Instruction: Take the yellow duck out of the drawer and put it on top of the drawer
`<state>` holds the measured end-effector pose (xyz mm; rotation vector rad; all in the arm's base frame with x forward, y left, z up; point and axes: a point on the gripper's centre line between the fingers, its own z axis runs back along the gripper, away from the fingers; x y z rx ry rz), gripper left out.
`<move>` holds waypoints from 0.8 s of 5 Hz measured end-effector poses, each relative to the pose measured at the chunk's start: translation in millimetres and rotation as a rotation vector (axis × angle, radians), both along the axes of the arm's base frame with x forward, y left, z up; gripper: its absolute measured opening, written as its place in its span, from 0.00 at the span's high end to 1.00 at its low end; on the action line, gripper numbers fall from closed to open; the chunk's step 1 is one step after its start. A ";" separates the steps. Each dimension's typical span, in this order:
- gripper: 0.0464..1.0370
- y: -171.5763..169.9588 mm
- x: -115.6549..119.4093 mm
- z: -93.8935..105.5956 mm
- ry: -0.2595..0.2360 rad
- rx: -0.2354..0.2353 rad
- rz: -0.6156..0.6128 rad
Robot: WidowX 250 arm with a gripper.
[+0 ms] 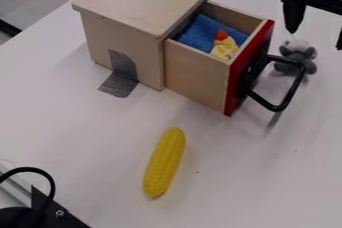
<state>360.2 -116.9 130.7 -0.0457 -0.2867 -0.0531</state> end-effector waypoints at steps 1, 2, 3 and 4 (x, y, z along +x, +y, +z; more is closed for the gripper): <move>0.04 0.0 -2.9 -14.3 0.040 0.011 -0.001; 0.04 10.2 -6.6 -19.5 0.064 0.004 0.023; 0.04 32.0 -4.9 -7.4 0.036 0.002 0.065; 0.04 53.2 -3.4 3.9 0.010 0.011 0.098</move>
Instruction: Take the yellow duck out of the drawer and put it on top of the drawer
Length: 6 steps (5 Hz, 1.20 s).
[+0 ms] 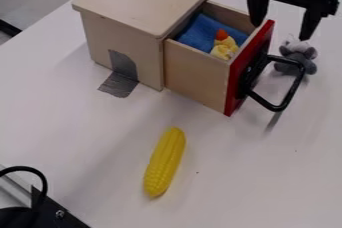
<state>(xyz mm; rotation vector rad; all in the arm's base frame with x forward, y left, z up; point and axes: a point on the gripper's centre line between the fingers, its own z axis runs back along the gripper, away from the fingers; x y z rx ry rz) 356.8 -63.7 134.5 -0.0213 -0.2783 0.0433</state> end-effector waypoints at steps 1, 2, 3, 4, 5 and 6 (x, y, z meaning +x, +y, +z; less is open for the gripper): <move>0.04 27.5 -1.8 -2.0 0.015 0.014 0.044; 0.04 49.3 -3.6 -7.9 0.025 0.035 0.080; 0.04 63.2 -3.8 -18.6 0.058 0.033 0.105; 0.04 66.0 -3.4 -32.7 0.097 0.049 0.099; 0.04 65.6 -3.9 -52.2 0.154 0.052 0.090; 0.04 65.0 -1.4 -61.7 0.180 0.053 0.092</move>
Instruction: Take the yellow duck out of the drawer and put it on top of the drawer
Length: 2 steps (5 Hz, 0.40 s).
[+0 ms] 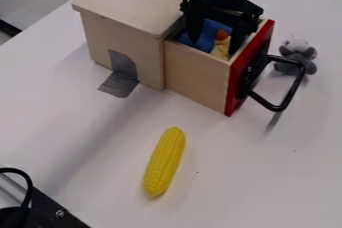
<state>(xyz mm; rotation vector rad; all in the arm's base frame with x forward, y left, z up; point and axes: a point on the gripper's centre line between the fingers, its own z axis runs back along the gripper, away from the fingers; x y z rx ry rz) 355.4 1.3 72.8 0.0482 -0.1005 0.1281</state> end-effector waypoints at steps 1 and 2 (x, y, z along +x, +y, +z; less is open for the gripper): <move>0.09 -4.4 1.7 -9.2 0.027 0.001 -0.009; 0.38 -5.3 3.1 -8.4 0.020 0.001 0.001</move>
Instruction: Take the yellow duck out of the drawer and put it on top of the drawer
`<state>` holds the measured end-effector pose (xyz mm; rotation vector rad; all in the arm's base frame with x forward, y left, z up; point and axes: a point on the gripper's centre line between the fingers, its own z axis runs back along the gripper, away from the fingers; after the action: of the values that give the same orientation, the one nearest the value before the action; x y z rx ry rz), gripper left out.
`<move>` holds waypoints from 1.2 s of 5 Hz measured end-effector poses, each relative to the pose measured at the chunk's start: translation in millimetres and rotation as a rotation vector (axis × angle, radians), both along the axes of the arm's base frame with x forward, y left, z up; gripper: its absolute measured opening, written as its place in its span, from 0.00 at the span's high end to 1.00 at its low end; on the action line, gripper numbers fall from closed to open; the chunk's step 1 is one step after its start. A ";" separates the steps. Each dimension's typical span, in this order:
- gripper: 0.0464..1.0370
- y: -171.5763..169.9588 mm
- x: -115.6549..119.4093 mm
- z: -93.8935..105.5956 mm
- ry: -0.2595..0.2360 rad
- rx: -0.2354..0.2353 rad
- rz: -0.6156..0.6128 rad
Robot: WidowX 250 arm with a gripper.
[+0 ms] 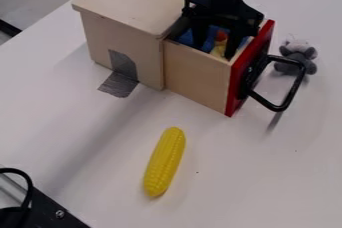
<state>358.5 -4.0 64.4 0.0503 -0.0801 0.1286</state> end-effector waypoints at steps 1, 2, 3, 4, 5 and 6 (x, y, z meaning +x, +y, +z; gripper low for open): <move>0.68 -1.8 -1.1 -0.9 0.006 0.009 0.002; 0.90 -5.2 -0.8 -0.7 0.003 0.022 -0.009; 0.99 -4.8 -0.8 -0.7 0.002 0.024 -0.002; 0.99 -3.9 -1.6 8.8 -0.013 0.042 0.000; 0.99 -3.4 -0.1 41.9 -0.103 0.051 0.010; 0.99 -3.0 -0.5 58.1 -0.141 0.049 0.023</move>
<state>358.0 -7.0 122.5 0.0906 -0.2234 0.1528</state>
